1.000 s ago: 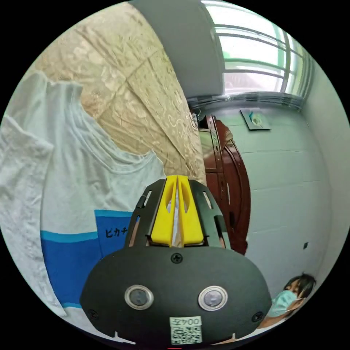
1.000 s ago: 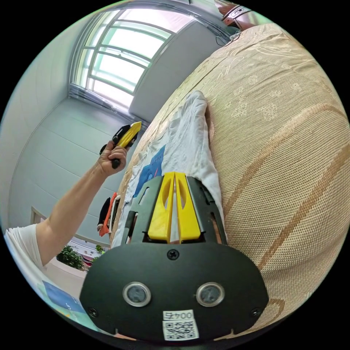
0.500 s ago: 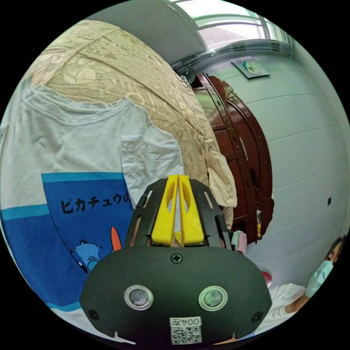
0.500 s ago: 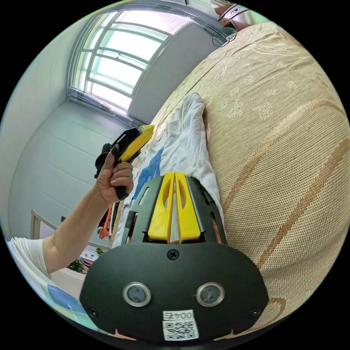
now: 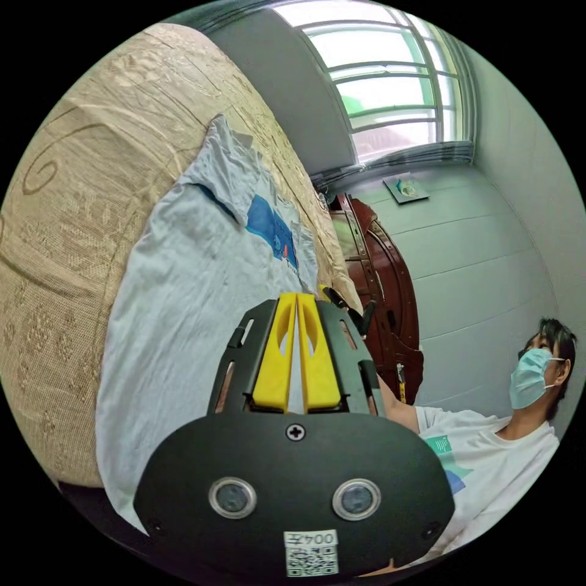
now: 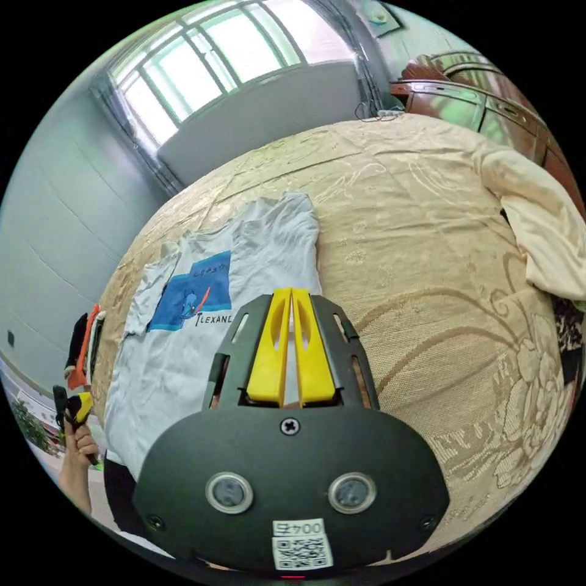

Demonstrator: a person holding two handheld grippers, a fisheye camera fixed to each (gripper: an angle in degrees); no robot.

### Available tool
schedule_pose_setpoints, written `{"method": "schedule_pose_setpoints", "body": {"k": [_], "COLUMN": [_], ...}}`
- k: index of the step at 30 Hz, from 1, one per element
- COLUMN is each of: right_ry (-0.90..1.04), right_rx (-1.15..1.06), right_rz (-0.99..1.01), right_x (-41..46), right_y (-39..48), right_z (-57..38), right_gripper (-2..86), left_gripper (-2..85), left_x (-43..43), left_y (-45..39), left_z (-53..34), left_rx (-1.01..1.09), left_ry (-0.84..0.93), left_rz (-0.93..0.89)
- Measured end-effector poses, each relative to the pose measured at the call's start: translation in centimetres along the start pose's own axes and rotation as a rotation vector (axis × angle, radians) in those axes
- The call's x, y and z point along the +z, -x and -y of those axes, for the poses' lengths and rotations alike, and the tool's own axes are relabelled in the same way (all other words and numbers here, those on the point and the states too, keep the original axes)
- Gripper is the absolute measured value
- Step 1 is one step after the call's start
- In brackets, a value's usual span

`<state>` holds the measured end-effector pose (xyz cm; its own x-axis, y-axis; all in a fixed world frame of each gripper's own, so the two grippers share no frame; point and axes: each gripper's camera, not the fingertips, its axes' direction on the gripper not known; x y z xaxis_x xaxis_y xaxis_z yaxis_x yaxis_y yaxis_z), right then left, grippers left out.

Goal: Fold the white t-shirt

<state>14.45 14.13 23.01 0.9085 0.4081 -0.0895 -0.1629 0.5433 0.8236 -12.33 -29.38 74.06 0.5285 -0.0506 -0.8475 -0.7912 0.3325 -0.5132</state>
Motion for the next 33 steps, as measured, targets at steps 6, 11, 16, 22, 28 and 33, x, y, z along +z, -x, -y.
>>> {"method": "schedule_pose_setpoints", "body": {"k": [6, 11, 16, 22, 28, 33], "right_ry": [0.08, -0.277, -0.173, -0.073, -0.042, -0.083], "right_rx": [-0.011, -0.044, 0.121, 0.287, 0.371, 0.423], "right_rz": [-0.041, 0.148, 0.399, 0.447, 0.433, 0.4], "right_x": [-5.4, -21.7, -28.7, -33.8, -36.6, -39.8], "right_y": [1.1, 1.2, -3.6, -8.9, -11.8, -13.2], "right_z": [1.6, -5.4, -13.4, -21.7, -24.9, -25.5], "right_gripper": [-0.7, -0.7, -0.2, 7.9, 11.2, 11.1], "left_gripper": [0.3, 0.6, 0.9, 1.3, 2.8, 6.8], "left_x": [-6.3, -12.2, -20.0, -27.2, -28.1, -26.4], "left_y": [2.7, 2.4, 2.1, 6.2, 14.5, 15.5], "left_z": [-6.8, -13.7, -22.9, -32.6, -40.3, -44.1], "left_rx": [-0.009, 0.069, 0.083, 0.036, -0.09, -0.049], "left_ry": [-0.051, -0.121, -0.224, -0.154, -0.143, -0.143], "left_rz": [0.031, 0.026, 0.014, 0.062, 0.103, 0.105]}}
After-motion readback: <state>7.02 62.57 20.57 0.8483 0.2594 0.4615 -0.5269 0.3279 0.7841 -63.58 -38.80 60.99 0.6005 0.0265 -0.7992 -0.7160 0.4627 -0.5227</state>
